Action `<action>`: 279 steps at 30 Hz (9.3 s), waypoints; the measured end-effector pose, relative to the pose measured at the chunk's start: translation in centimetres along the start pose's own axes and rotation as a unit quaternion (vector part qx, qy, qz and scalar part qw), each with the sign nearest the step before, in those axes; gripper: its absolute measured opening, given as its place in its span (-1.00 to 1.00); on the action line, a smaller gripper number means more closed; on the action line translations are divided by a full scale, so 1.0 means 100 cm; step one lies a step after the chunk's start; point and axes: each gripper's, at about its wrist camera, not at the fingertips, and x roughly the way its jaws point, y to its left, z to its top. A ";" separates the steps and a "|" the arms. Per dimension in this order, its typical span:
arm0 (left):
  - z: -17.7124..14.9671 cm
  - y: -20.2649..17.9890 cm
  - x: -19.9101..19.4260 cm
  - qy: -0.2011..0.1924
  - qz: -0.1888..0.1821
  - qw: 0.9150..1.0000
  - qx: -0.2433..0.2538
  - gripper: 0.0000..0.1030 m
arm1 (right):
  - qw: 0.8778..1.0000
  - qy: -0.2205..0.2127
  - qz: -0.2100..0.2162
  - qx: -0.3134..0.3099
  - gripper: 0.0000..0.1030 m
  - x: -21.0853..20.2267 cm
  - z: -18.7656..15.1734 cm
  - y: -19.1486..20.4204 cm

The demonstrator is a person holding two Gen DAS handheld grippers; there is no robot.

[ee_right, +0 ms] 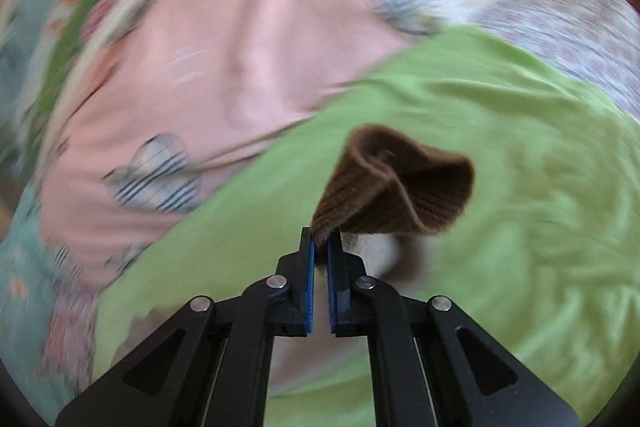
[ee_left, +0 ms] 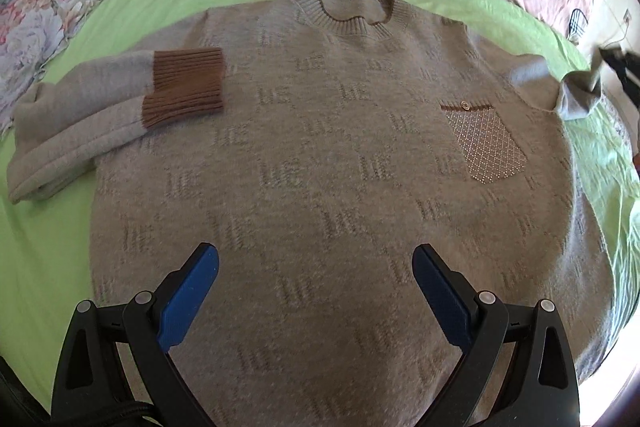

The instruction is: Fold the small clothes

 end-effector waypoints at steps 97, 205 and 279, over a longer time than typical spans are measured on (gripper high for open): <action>0.039 0.149 -0.021 -0.110 -0.013 0.987 0.116 0.10 | 0.967 0.218 0.095 -0.088 -0.20 0.036 -0.244 0.170; 0.019 0.174 0.009 -0.083 0.027 0.986 -0.141 -0.27 | 0.985 0.092 -0.011 -0.148 0.20 0.050 -0.172 0.142; -0.219 0.063 -0.040 0.117 -0.237 0.960 0.090 0.47 | 0.924 0.282 0.183 -0.181 0.15 -0.160 -0.323 0.032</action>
